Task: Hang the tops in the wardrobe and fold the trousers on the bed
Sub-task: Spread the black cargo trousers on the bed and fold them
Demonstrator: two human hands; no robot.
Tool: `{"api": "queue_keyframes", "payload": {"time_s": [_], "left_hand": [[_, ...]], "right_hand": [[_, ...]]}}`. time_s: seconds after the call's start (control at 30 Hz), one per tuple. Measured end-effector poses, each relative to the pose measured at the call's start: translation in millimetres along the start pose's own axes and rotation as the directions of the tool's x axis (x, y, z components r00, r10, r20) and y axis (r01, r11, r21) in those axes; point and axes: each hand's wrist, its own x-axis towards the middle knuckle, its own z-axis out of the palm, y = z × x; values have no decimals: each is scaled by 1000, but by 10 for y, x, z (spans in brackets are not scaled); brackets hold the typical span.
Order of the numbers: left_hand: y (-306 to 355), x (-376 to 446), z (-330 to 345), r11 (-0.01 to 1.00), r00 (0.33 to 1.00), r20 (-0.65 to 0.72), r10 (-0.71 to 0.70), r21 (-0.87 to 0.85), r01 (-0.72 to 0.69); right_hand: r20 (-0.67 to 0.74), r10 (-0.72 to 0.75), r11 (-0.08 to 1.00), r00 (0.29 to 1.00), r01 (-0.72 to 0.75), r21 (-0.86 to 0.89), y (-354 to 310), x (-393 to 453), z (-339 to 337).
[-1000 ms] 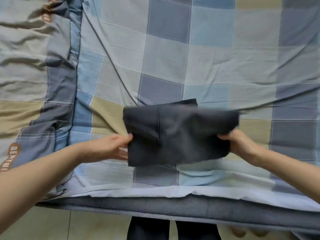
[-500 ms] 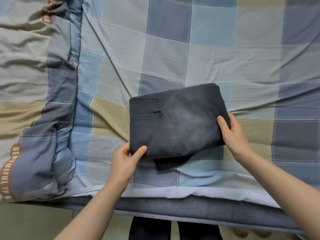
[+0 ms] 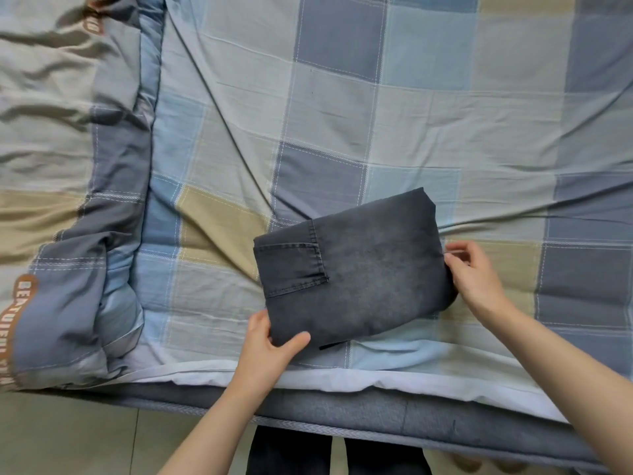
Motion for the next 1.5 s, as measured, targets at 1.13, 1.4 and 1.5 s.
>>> {"api": "queue_keyframes", "payload": {"time_s": [1.13,1.4,1.5], "left_hand": [[1957,-2585,14,872,822,-343,454,-17,-489],[2532,-3300,-487,822,809,-171,562,6,-570],[2695,-3383,-730,781,777,-78,624,32,-624]], "right_hand": [[-209,-519,848,829,467,-252,-1300,-2781,-1886],[-388,-382,924,839,340,-174,-1530,-3903,-2213],[-487,-320,945,813,314,-95,-1613,-4266,-2128]]}}
